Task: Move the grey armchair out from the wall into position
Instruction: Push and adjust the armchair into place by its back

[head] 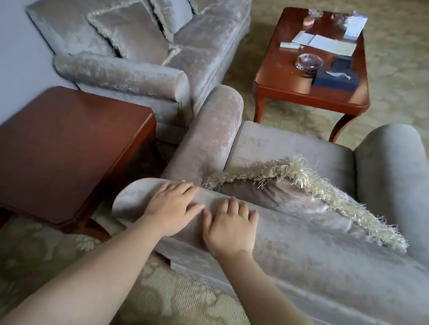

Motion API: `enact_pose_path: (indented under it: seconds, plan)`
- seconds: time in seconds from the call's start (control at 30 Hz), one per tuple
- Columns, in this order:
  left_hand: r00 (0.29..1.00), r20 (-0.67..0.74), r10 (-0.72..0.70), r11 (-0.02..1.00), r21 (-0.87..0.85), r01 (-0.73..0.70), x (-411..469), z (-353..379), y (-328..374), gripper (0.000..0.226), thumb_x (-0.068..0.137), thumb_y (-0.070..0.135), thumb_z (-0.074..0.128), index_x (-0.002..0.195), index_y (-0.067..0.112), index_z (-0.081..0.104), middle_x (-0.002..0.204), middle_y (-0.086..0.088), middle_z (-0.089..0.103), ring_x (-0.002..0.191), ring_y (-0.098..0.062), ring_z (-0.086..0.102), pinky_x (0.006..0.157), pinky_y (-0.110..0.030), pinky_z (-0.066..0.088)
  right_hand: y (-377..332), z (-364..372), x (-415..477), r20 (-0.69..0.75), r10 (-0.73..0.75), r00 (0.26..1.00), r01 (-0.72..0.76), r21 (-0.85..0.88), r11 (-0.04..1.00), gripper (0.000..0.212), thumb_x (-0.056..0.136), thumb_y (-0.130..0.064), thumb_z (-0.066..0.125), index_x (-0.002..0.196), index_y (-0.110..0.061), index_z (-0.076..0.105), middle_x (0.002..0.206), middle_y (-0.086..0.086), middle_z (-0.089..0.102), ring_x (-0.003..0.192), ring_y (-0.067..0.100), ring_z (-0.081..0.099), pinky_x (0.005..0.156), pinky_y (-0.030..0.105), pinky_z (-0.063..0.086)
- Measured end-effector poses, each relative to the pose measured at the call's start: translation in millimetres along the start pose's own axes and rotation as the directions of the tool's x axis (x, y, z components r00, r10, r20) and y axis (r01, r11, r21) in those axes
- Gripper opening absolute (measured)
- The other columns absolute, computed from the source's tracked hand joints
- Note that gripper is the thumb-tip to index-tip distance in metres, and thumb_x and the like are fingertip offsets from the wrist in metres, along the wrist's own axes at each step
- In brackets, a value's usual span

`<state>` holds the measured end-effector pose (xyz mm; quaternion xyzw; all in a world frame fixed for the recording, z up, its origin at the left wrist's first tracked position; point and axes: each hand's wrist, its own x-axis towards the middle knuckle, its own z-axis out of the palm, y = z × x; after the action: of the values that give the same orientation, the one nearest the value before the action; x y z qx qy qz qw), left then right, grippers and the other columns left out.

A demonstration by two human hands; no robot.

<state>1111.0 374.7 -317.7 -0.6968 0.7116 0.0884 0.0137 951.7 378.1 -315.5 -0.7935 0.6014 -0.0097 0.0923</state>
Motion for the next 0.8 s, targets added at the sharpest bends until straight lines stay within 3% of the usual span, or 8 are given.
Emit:
enact_pose_path:
  seconds: [0.07,0.13,0.2,0.37,0.57,0.67,0.8]
  plan:
    - [0.99,-0.124,0.061,0.997,-0.027,-0.065,-2.3,1.5,-3.6,0.052,0.094,0.046,0.037,0.133,0.015,0.051,0.139,-0.004,0.05,0.131,-0.021,0.041,0.109,-0.04,0.028,-13.3,3.3,-3.1,-0.036,0.035,0.999,-0.034,0.022,0.999,0.068,0.091,-0.05,0.021,0.126,-0.002,0.053,0.129,0.016,0.055,0.12,0.034,0.047,0.1,0.05,0.032]
    - [0.956,-0.273,0.111,0.99,-0.05,-0.129,-3.6,4.8,-4.7,0.049,0.087,0.04,0.039,0.113,0.008,0.067,0.116,-0.008,0.066,0.11,-0.025,0.061,0.096,-0.043,0.045,-23.1,8.0,-5.7,-0.091,0.039,0.995,-0.035,0.044,0.998,0.063,0.089,-0.047,0.028,0.119,-0.002,0.06,0.122,0.015,0.061,0.114,0.033,0.054,0.096,0.05,0.039]
    - [0.919,-0.364,0.15,0.983,-0.044,-0.178,-0.6,7.2,-6.9,0.046,0.082,0.036,0.04,0.099,0.008,0.072,0.101,-0.008,0.071,0.093,-0.025,0.067,0.084,-0.042,0.052,-26.9,11.2,-1.9,-0.19,0.043,0.981,-0.033,0.055,0.998,0.054,0.084,-0.043,0.037,0.109,-0.005,0.066,0.114,0.011,0.066,0.107,0.031,0.06,0.09,0.048,0.045]
    - [0.94,-0.287,0.185,0.978,-0.036,-0.203,10.7,4.0,-8.8,0.038,0.078,0.036,0.04,0.086,0.014,0.07,0.091,-0.001,0.071,0.083,-0.021,0.067,0.078,-0.037,0.05,-26.2,16.1,9.3,-0.336,0.048,0.94,-0.025,0.073,0.997,0.037,0.077,-0.041,0.046,0.083,-0.01,0.066,0.088,0.004,0.067,0.084,0.028,0.062,0.077,0.043,0.046]
    - [0.953,-0.237,0.188,0.978,-0.045,-0.204,2.8,5.6,-9.3,0.039,0.083,0.037,0.038,0.089,0.013,0.068,0.094,-0.003,0.068,0.086,-0.025,0.063,0.079,-0.039,0.046,-28.2,15.5,-0.2,-0.348,0.082,0.934,-0.059,0.076,0.995,0.033,0.077,-0.041,0.047,0.08,-0.012,0.063,0.08,0.002,0.064,0.076,0.028,0.059,0.077,0.04,0.042]
    - [0.957,-0.224,0.183,0.979,-0.044,-0.198,-1.3,6.1,-7.5,0.039,0.086,0.036,0.039,0.099,0.013,0.067,0.105,-0.003,0.068,0.097,-0.025,0.061,0.087,-0.039,0.04,-28.8,10.1,-5.6,-0.262,0.089,0.961,-0.072,0.072,0.995,0.037,0.081,-0.041,0.042,0.086,-0.012,0.064,0.086,0.003,0.065,0.083,0.027,0.06,0.081,0.041,0.041]
    - [0.97,-0.182,0.161,0.986,-0.007,-0.165,-4.3,8.1,-4.1,0.038,0.094,0.036,0.039,0.12,0.016,0.059,0.125,-0.002,0.06,0.113,-0.025,0.054,0.096,-0.038,0.036,-18.4,4.6,-13.9,-0.11,-0.023,0.994,0.031,0.067,0.997,0.051,0.092,-0.045,0.033,0.128,-0.012,0.049,0.134,0.006,0.051,0.123,0.025,0.045,0.103,0.042,0.025]
